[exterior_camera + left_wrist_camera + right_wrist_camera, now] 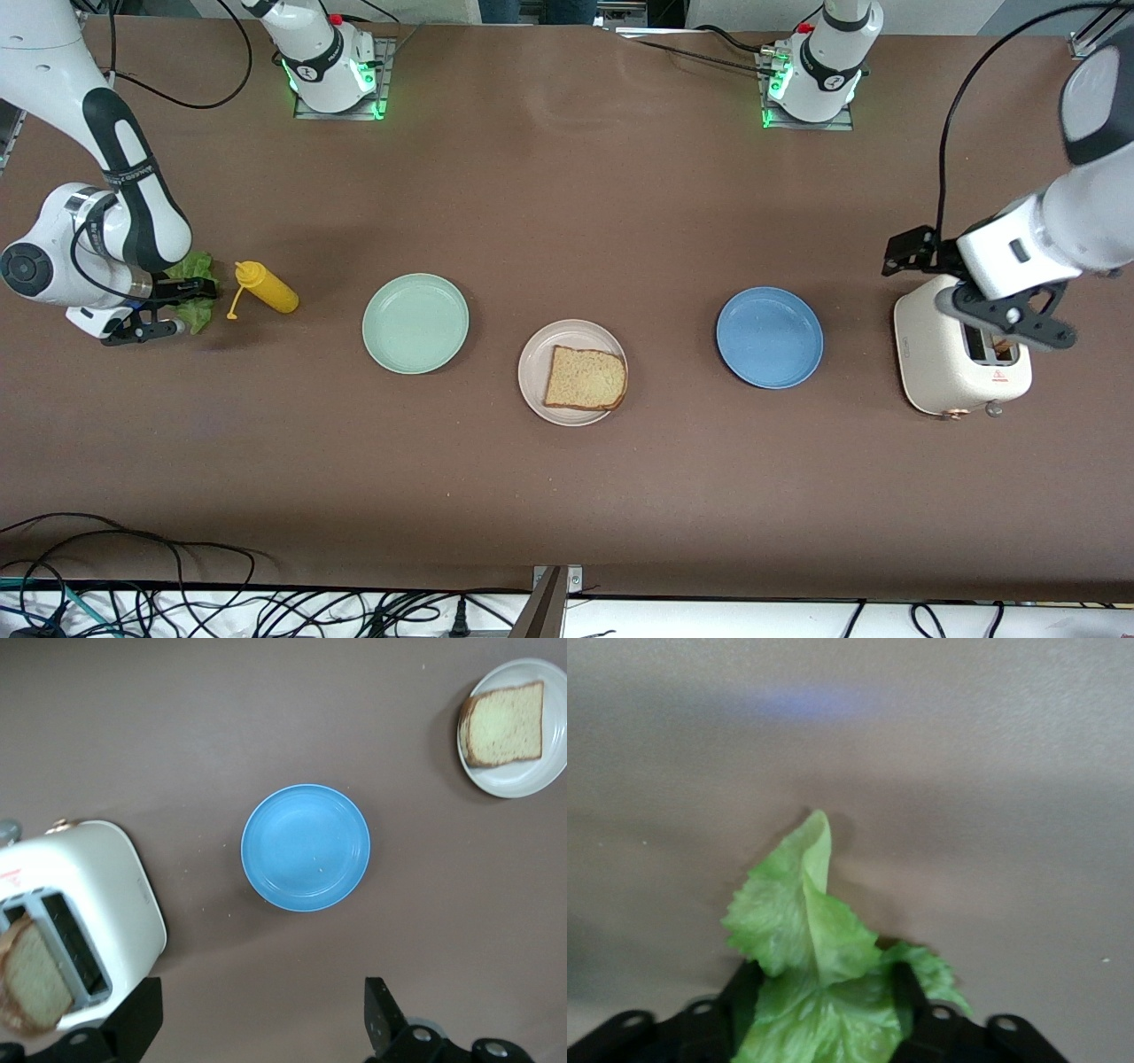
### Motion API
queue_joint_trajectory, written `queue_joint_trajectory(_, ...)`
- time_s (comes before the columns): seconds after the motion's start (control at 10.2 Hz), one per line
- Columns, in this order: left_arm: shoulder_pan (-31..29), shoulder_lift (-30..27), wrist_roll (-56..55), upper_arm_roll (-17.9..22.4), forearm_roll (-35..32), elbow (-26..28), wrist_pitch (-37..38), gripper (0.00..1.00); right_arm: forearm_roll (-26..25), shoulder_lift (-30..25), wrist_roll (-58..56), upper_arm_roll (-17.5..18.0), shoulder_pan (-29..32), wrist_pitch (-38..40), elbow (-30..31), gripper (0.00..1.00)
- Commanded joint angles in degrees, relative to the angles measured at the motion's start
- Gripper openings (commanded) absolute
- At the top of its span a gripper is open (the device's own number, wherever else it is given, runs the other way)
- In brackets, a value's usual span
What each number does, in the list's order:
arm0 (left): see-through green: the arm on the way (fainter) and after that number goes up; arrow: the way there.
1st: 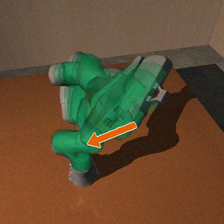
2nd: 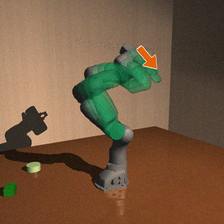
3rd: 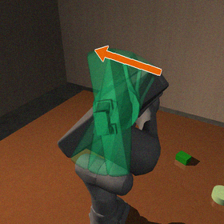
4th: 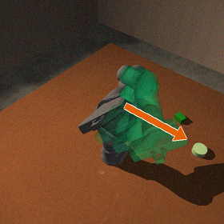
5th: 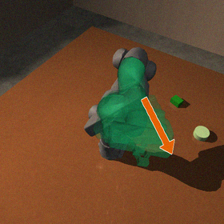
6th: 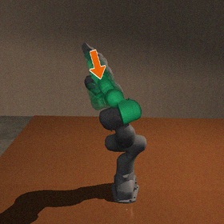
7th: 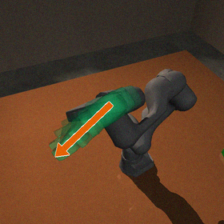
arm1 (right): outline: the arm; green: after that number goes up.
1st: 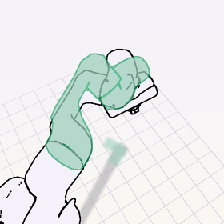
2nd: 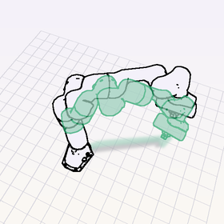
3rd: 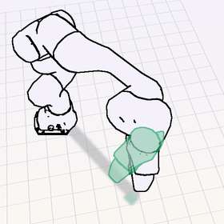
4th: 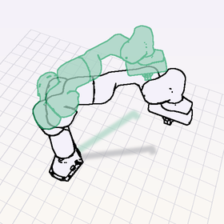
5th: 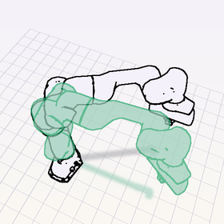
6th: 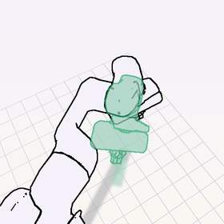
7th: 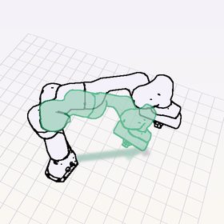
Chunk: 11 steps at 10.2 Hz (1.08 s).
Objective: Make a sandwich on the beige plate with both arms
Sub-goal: 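Release the bread and raise the left gripper while the right gripper grasps lettuce, then lift the lettuce leaf with the right gripper toward the beige plate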
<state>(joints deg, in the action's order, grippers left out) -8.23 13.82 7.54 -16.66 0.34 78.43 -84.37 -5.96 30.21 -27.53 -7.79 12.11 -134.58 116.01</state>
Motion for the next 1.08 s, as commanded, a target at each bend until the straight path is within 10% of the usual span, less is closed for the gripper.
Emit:
queue_joint_trajectory(0.0,0.1,-3.1,-3.7,-0.3,0.9,1.5,2.6,1.0,-0.7,-0.1,-1.5,0.6,0.7,-0.5,-0.2,0.0)
queue_joint_trajectory(0.3,1.4,-6.4,-3.2,3.9,2.7,3.9,2.0,1.0,-0.7,-0.6,-3.2,0.6,0.7,0.0,-2.8,0.0)
queue_joint_trajectory(0.49,9.5,-8.4,-3.1,14.2,2.6,5.1,0.7,1.0,-0.7,-1.1,-5.7,0.6,0.7,0.5,-6.3,0.0)
queue_joint_trajectory(0.99,11.3,-16.9,-3.9,14.7,-3.0,17.4,-6.6,1.0,0.1,-1.3,-5.4,1.3,-2.3,21.5,-24.1,0.0)
